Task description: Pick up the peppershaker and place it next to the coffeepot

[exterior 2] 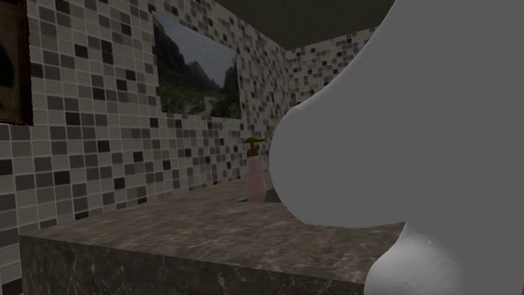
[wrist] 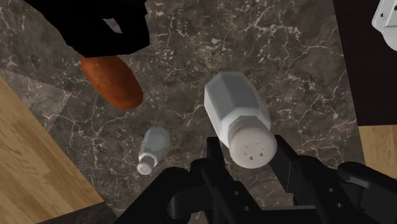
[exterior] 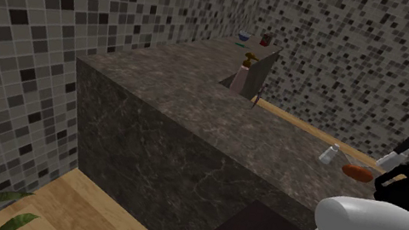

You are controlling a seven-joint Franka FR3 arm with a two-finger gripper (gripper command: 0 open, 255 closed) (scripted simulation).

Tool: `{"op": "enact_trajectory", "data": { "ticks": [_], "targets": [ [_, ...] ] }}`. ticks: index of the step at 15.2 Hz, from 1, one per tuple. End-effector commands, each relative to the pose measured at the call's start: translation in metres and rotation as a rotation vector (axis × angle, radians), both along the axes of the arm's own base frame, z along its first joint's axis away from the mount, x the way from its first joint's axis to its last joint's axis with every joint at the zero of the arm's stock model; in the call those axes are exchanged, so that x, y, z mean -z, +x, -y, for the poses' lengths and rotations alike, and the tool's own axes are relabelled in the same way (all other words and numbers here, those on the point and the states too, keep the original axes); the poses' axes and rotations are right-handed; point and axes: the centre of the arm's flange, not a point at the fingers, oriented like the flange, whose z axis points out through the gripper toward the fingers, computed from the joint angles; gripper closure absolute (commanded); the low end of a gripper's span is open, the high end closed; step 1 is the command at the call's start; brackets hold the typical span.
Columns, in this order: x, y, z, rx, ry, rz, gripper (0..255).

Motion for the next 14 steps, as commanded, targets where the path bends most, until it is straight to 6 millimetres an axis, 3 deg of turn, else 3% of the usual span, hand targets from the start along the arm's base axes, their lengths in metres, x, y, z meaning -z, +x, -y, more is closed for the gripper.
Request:
{"op": "enact_trajectory", "data": {
  "ticks": [1,14],
  "targets": [
    [0.011,0.0,0.0,0.0,0.0,0.0,255],
    [0.08,0.0,0.0,0.0,0.0,0.0,255]
  ]
}}
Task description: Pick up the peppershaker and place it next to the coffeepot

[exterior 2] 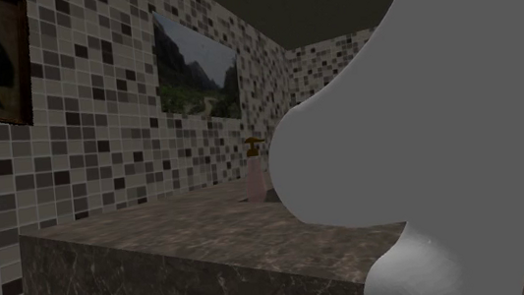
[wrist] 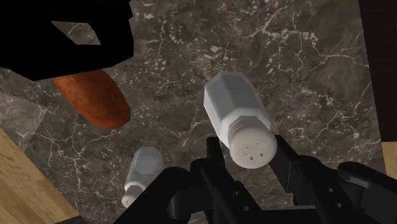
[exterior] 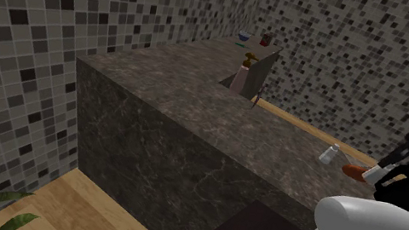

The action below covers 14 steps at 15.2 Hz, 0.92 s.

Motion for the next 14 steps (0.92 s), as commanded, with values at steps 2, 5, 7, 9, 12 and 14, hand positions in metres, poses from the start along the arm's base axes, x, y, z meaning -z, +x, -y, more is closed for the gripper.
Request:
{"op": "enact_trajectory", "data": {
  "ticks": [2,5,7,9,12,14],
  "targets": [
    [0.016,-0.001,0.0,0.0,0.0,0.0,255],
    [0.032,-0.001,0.0,0.0,0.0,0.0,255],
    [0.042,-0.001,0.0,0.0,0.0,0.0,255],
    [0.053,-0.001,0.0,0.0,0.0,0.0,255],
    [0.069,-0.001,0.0,0.0,0.0,0.0,255],
    [0.079,-0.001,0.0,0.0,0.0,0.0,255]
  ]
}}
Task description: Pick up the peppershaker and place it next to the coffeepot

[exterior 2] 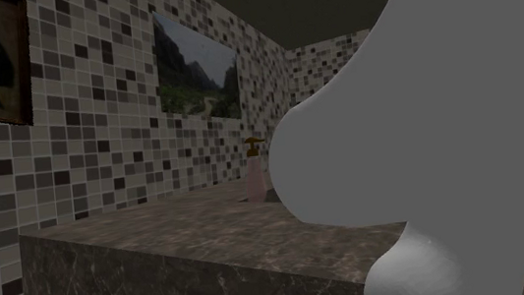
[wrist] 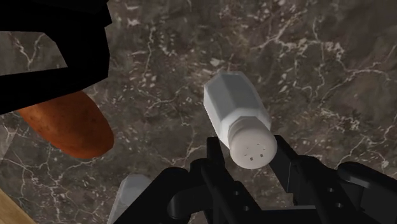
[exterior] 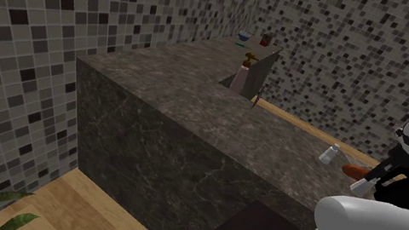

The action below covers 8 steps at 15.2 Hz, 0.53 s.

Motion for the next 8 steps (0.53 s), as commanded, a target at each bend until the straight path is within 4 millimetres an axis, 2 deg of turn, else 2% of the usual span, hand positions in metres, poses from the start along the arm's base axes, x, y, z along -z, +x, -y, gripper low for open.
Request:
{"op": "enact_trajectory", "data": {
  "ticks": [1,8],
  "targets": [
    [0.011,0.001,0.0,0.0,-0.001,0.0,255],
    [0.047,0.001,0.0,0.0,-0.001,0.0,255]
  ]
}}
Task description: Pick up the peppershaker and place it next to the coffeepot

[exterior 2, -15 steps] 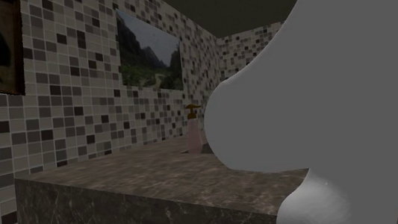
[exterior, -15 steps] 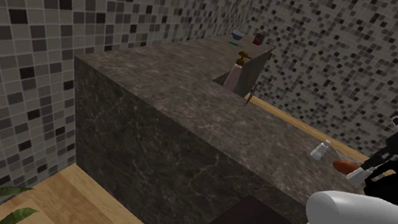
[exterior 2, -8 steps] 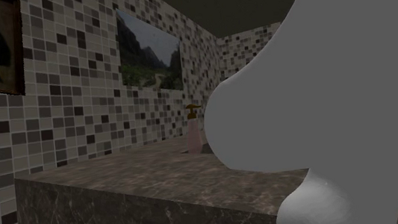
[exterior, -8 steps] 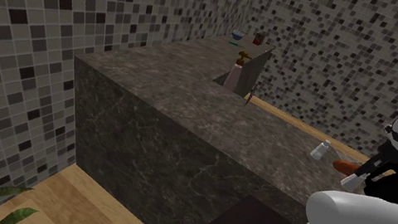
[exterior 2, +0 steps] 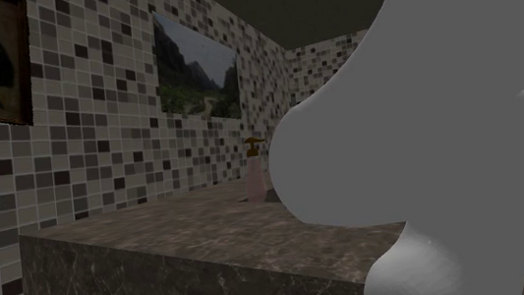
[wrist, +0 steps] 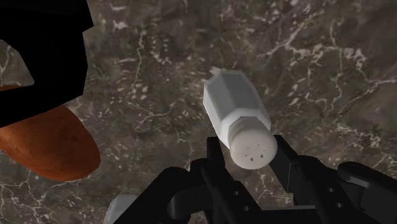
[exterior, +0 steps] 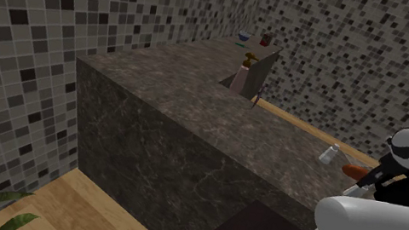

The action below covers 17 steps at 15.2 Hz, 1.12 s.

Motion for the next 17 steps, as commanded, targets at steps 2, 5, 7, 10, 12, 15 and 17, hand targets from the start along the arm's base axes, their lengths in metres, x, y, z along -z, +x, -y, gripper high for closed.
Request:
{"op": "enact_trajectory", "data": {
  "ticks": [2,5,7,10,12,15,17],
  "targets": [
    [0.005,0.0,0.0,0.0,-0.001,0.0,255],
    [0.005,0.0,0.0,0.0,-0.001,0.0,255],
    [0.005,0.0,0.0,0.0,-0.001,0.0,255],
    [0.005,0.0,0.0,0.0,-0.001,0.0,0],
    [0.005,0.0,0.0,0.0,-0.001,0.0,0],
    [-0.008,-0.002,-0.002,0.0,-0.001,0.0,0],
    [-0.034,-0.006,-0.004,0.0,-0.001,0.0,0]
  ]
}}
